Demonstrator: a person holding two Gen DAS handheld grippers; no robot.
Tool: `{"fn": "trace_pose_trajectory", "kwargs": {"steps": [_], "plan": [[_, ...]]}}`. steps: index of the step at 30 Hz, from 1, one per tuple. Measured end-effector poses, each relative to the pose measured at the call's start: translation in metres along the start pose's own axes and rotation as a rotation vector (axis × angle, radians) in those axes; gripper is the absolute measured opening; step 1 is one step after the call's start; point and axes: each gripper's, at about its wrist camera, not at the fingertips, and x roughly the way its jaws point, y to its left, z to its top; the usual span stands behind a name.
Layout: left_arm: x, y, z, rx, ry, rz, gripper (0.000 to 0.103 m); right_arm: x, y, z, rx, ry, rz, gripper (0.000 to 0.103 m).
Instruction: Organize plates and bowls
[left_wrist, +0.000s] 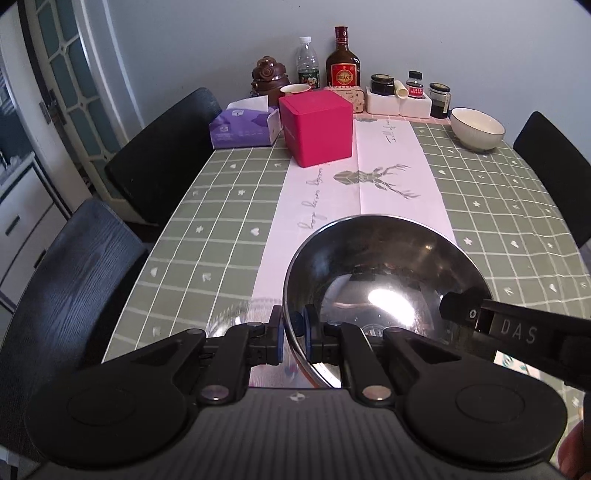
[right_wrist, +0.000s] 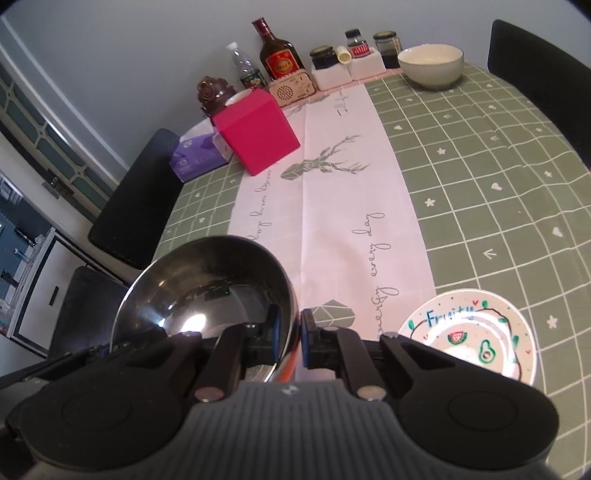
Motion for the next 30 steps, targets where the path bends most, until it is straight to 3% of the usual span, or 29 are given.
{"fn": "trace_pose_trajectory", "kwargs": {"steps": [5, 10, 15, 23, 30], "plan": [[-0.043, 0.013, -0.031, -0.003, 0.041, -0.004, 0.013, -0.043, 0.014, -0.025, -0.042, 0.034, 0.016, 0.009], [-0.087, 0.028, -0.064, -0.003, 0.009, -0.01, 0.014, -0.085, 0.032, -0.056, -0.106, 0.044, 0.032, 0.009], [-0.122, 0.045, -0.085, -0.057, 0.028, 0.004, 0.013, -0.119, 0.051, -0.083, -0.144, 0.062, 0.052, 0.01], [-0.174, 0.063, -0.117, -0.058, -0.034, 0.008, 0.014, -0.167, 0.067, -0.113, -0.153, 0.046, 0.105, 0.01], [-0.195, 0.068, -0.156, -0.046, -0.068, 0.0, 0.013, -0.196, 0.076, -0.152, -0.216, 0.052, 0.081, 0.01]]}}
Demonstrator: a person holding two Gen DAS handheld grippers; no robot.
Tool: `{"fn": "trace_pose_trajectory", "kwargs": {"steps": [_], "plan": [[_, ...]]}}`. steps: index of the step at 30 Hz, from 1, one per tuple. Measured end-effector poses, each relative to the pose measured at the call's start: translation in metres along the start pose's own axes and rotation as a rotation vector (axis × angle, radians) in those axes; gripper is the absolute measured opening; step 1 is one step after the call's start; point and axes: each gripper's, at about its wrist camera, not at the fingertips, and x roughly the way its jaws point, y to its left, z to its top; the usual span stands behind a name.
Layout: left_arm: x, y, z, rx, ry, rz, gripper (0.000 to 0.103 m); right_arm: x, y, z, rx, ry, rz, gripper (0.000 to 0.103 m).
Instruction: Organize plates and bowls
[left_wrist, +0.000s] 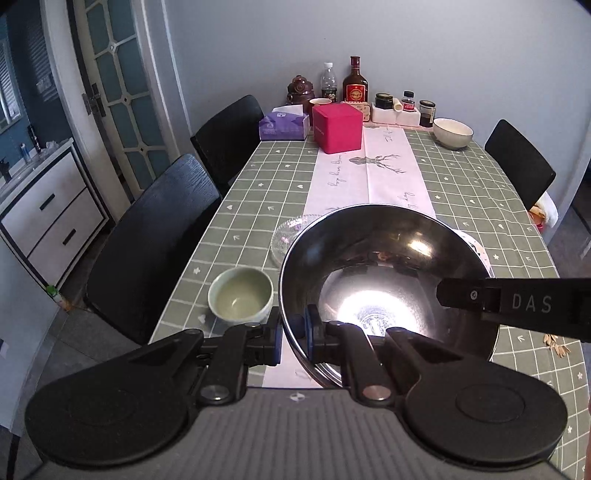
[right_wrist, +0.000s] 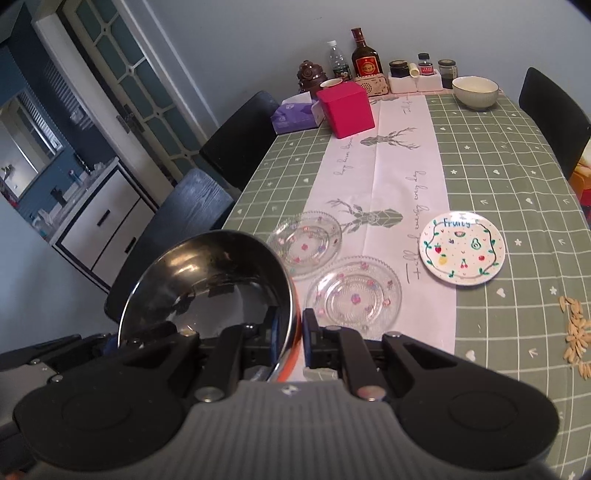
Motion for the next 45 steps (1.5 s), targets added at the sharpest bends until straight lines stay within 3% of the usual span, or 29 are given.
{"fn": "trace_pose_trajectory", "kwargs": {"steps": [7, 17, 26, 40, 45], "plan": [[-0.018, -0.004, -0.042, 0.057, -0.004, 0.036, 0.013, -0.008, 0.002, -0.041, -0.019, 0.082, 0.014, 0.01], [-0.016, 0.003, -0.096, 0.046, 0.094, -0.036, 0.014, -0.013, 0.0, -0.097, -0.044, 0.14, -0.019, 0.01], [0.001, 0.011, -0.134, 0.015, 0.159, -0.068, 0.014, 0.007, -0.001, -0.131, -0.078, 0.215, -0.041, 0.011], [0.029, 0.006, -0.157, 0.012, 0.199, -0.097, 0.014, 0.035, -0.013, -0.152, -0.112, 0.257, -0.105, 0.01], [0.029, 0.001, -0.16, 0.039, 0.166, -0.085, 0.014, 0.037, -0.014, -0.157, -0.131, 0.241, -0.111, 0.01]]}}
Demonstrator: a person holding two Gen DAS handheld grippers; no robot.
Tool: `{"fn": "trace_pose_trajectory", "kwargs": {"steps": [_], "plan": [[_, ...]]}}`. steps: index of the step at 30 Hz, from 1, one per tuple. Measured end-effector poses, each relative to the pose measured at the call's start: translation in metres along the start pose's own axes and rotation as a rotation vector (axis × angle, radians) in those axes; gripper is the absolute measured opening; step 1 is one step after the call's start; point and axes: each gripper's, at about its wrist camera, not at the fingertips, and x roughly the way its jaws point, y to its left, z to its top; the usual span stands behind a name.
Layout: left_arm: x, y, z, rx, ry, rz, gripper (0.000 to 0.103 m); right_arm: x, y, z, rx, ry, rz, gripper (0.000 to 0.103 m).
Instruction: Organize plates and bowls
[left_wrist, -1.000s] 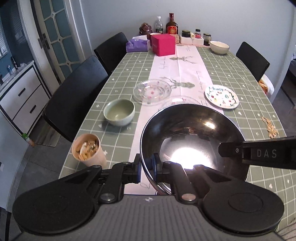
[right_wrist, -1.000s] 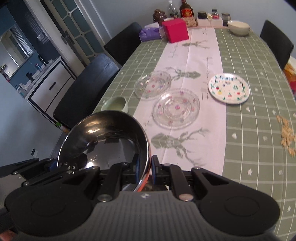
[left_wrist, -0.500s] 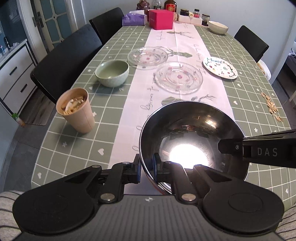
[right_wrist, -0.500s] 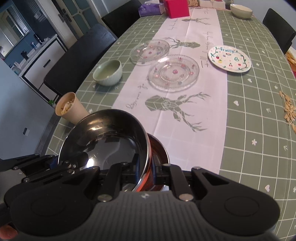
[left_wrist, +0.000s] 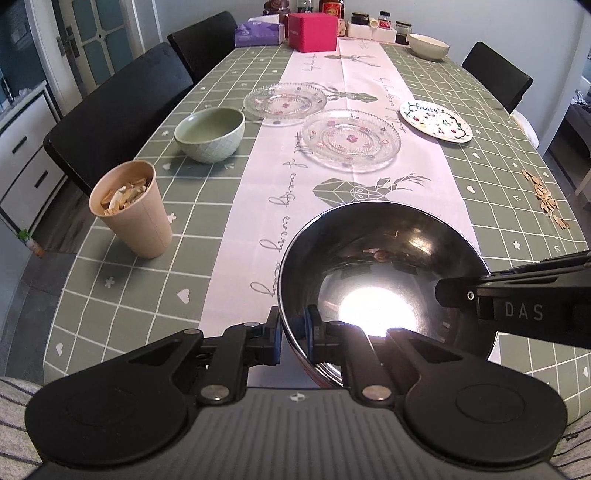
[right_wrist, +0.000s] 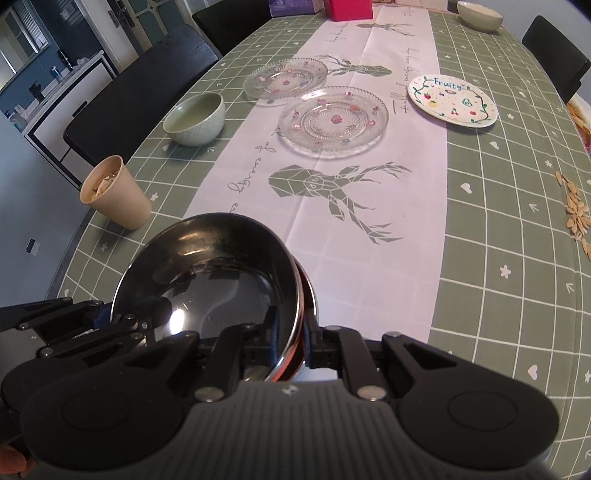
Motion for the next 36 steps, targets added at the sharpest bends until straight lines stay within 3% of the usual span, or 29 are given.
{"fn": "trace_pose_trajectory", "kwargs": {"steps": [8, 15, 25, 36], "plan": [[-0.001, -0.006, -0.005, 0.03, -0.018, 0.014, 0.015, -0.004, 0.009, -0.008, -0.055, -0.057, -0.051, 0.014], [0.003, -0.012, -0.008, 0.064, -0.017, 0.025, 0.015, -0.016, 0.018, -0.014, -0.12, -0.128, -0.074, 0.028], [-0.002, -0.006, -0.005, 0.045, -0.014, -0.01, 0.017, -0.026, 0.025, -0.015, -0.157, -0.194, -0.088, 0.027], [-0.044, 0.009, 0.007, 0.047, -0.21, -0.03, 0.017, -0.035, -0.01, -0.019, -0.021, -0.194, -0.01, 0.029]]}}
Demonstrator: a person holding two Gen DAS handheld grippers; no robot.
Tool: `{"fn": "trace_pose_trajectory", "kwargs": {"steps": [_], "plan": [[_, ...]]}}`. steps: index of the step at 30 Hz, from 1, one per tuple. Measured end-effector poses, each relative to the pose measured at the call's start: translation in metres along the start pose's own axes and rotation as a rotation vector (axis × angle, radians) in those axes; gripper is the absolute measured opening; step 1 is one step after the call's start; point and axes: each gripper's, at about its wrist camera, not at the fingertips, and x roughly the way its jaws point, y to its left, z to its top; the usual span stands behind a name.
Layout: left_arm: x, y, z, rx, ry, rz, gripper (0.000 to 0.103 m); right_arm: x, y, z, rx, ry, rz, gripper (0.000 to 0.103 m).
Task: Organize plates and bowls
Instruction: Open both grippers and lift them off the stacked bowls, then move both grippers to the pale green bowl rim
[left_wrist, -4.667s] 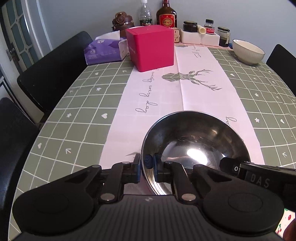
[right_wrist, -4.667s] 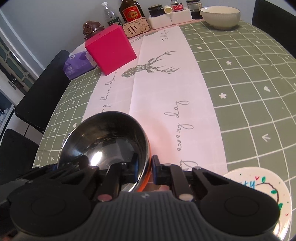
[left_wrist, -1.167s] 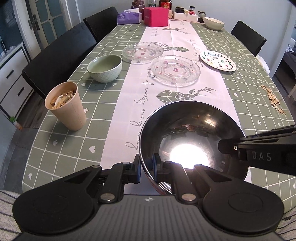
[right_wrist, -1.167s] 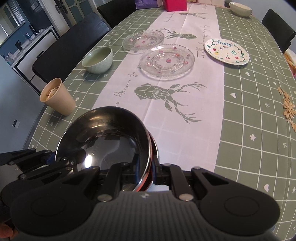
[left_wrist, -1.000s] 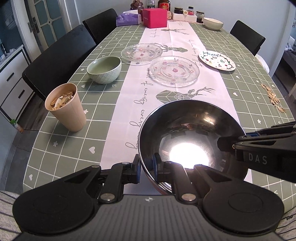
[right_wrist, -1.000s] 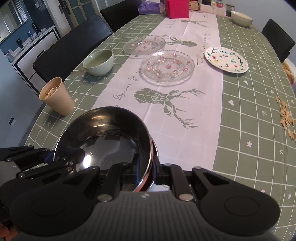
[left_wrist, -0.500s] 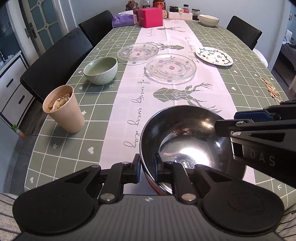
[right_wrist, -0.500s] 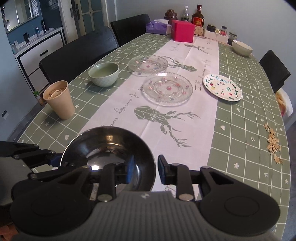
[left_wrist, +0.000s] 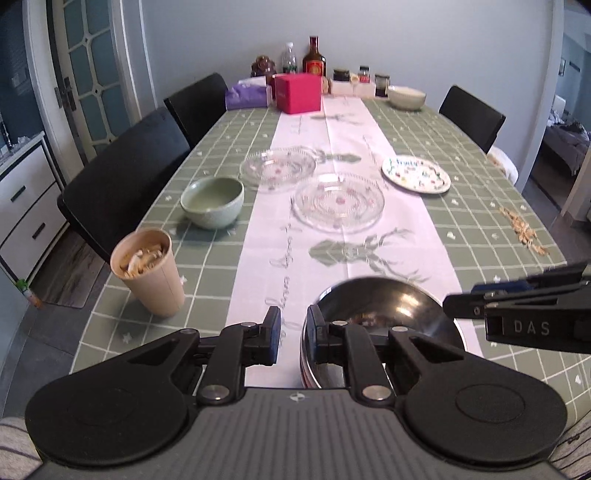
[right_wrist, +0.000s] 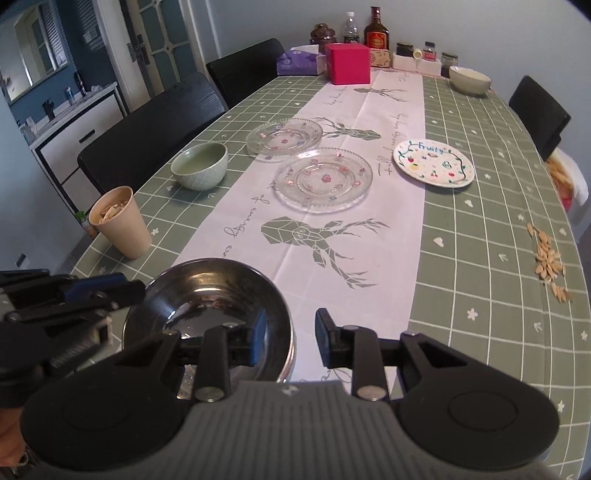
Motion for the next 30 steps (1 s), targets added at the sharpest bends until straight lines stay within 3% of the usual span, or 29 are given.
{"fn": "trace_pose_trajectory", "kwargs": {"steps": [4, 10, 13, 16, 18, 22, 26, 30], "plan": [[-0.012, -0.001, 0.014, 0.022, -0.105, 0.033, 0.021, -0.013, -0.013, 0.004, 0.129, -0.052, 0.089, 0.036], [-0.019, 0.002, 0.034, -0.042, -0.182, -0.05, 0.035, -0.034, -0.016, 0.018, 0.169, -0.181, 0.084, 0.046], [-0.016, -0.002, 0.034, -0.034, -0.235, -0.049, 0.041, -0.04, -0.019, 0.024, 0.18, -0.225, 0.099, 0.05], [-0.011, 0.003, 0.029, -0.067, -0.321, -0.047, 0.044, -0.05, -0.017, 0.022, 0.128, -0.339, 0.08, 0.059], [-0.005, 0.01, 0.026, -0.094, -0.338, -0.057, 0.044, -0.055, -0.016, 0.017, 0.102, -0.415, 0.03, 0.073], [0.006, 0.026, 0.02, -0.156, -0.355, -0.076, 0.044, -0.045, -0.022, 0.009, 0.049, -0.431, -0.053, 0.074], [0.007, 0.027, 0.007, -0.079, -0.427, -0.002, 0.047, -0.029, -0.048, -0.002, 0.127, -0.431, -0.003, 0.074], [0.017, 0.023, 0.005, -0.052, -0.399, 0.047, 0.047, -0.005, -0.063, -0.007, 0.149, -0.393, -0.002, 0.074]]}}
